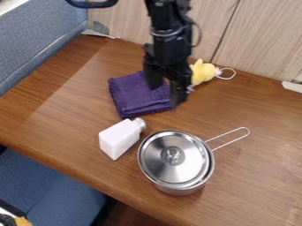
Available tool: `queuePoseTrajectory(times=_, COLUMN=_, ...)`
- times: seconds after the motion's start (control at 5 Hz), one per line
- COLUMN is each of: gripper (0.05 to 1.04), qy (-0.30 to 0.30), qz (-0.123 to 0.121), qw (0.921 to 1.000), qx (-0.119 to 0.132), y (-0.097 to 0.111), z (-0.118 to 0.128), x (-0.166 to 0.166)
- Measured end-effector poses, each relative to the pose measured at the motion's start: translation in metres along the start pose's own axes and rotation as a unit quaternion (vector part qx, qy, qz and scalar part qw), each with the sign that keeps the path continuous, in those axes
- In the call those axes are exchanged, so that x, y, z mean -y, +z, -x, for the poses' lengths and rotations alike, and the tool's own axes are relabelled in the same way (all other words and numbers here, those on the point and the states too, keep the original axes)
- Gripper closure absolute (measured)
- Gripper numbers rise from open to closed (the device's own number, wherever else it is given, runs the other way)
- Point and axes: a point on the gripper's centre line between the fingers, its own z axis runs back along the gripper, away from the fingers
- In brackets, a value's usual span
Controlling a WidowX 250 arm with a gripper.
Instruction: Movio el trapo violeta hacia el lado derecho de la mesa
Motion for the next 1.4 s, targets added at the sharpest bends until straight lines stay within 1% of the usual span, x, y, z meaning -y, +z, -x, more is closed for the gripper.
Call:
queuePoseTrajectory(times=0.2, gripper=0.082, qy=0.024, qz=-0.028, qw=0.9991, qx=-0.020, y=-0.017, z=-0.009, x=-0.028)
queuePoseTrajectory(times=0.4, gripper=0.082, qy=0.062, qz=-0.044, qw=0.9967, qx=-0.029, y=-0.036, z=-0.010, x=-0.064)
queuePoseTrajectory(times=0.6, gripper=0.082, qy=0.084, qz=-0.055, qw=0.9941, qx=-0.041, y=-0.050, z=-0.014, x=-0.084)
queuePoseTrajectory(times=0.8, gripper=0.082, qy=0.093, qz=-0.077, qw=0.9916, qx=-0.047, y=-0.054, z=-0.014, x=-0.093)
queuePoseTrajectory(times=1.0, gripper=0.082, qy=0.092, qz=-0.073, qw=0.9916, qx=-0.055, y=-0.059, z=-0.013, x=-0.093)
queuePoseTrajectory(times=1.2, gripper=0.083, qy=0.084, qz=-0.067, qw=0.9925, qx=-0.059, y=-0.062, z=-0.014, x=-0.084)
queuePoseTrajectory(times=1.4, gripper=0.083, qy=0.082, qz=-0.053, qw=0.9932, qx=-0.063, y=-0.065, z=-0.017, x=-0.069)
